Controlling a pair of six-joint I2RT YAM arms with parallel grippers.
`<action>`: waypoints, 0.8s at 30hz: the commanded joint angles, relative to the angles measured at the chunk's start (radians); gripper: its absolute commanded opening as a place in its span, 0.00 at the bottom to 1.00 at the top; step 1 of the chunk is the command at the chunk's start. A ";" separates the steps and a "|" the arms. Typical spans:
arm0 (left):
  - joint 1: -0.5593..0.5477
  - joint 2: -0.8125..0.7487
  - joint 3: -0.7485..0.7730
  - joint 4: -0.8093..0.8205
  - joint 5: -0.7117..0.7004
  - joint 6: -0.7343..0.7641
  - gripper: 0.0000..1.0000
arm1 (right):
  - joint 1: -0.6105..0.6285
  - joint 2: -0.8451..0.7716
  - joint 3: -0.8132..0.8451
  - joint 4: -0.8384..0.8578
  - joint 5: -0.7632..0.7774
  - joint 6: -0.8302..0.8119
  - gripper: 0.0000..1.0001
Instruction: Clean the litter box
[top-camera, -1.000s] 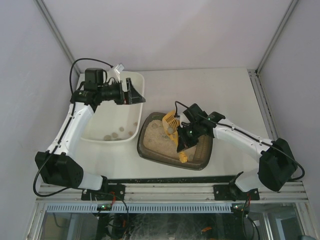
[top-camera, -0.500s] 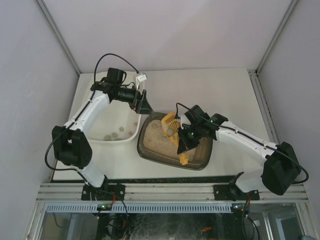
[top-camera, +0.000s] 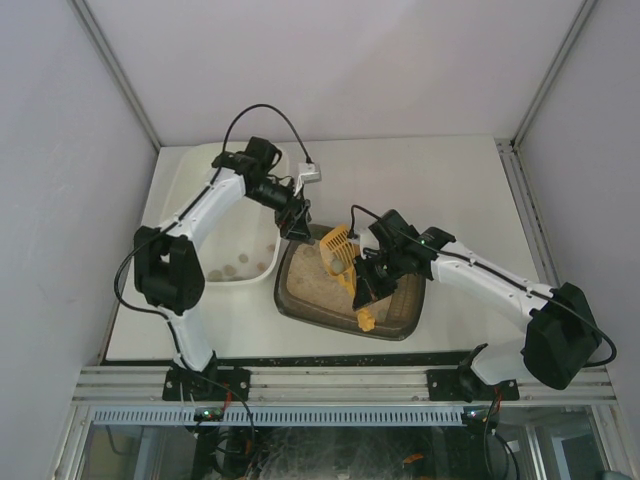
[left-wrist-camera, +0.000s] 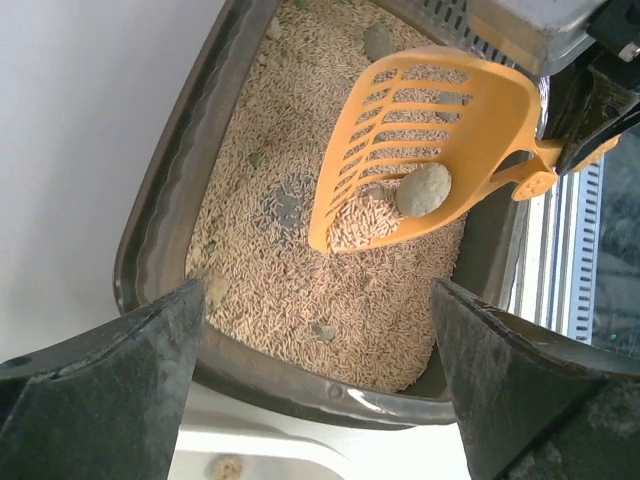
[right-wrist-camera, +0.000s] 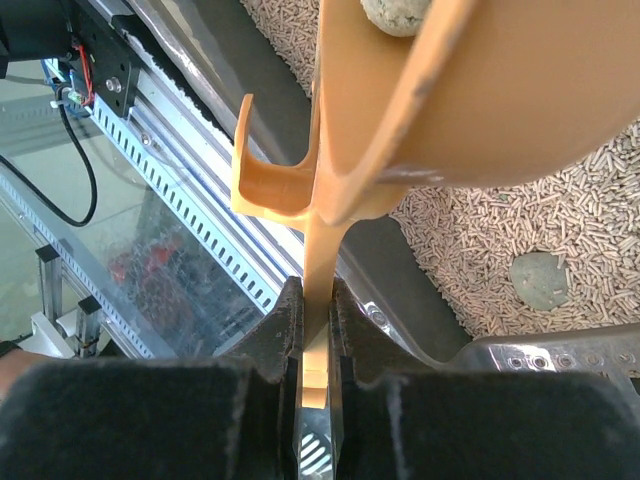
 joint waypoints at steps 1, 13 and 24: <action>-0.038 0.054 0.097 -0.102 0.059 0.153 0.94 | 0.006 -0.002 0.019 0.027 -0.023 -0.027 0.00; -0.117 0.173 0.219 -0.102 0.098 0.160 0.88 | 0.008 -0.006 0.032 0.018 -0.013 -0.017 0.00; -0.133 0.232 0.285 -0.086 0.168 0.085 0.59 | 0.013 0.000 0.031 0.018 -0.003 -0.017 0.00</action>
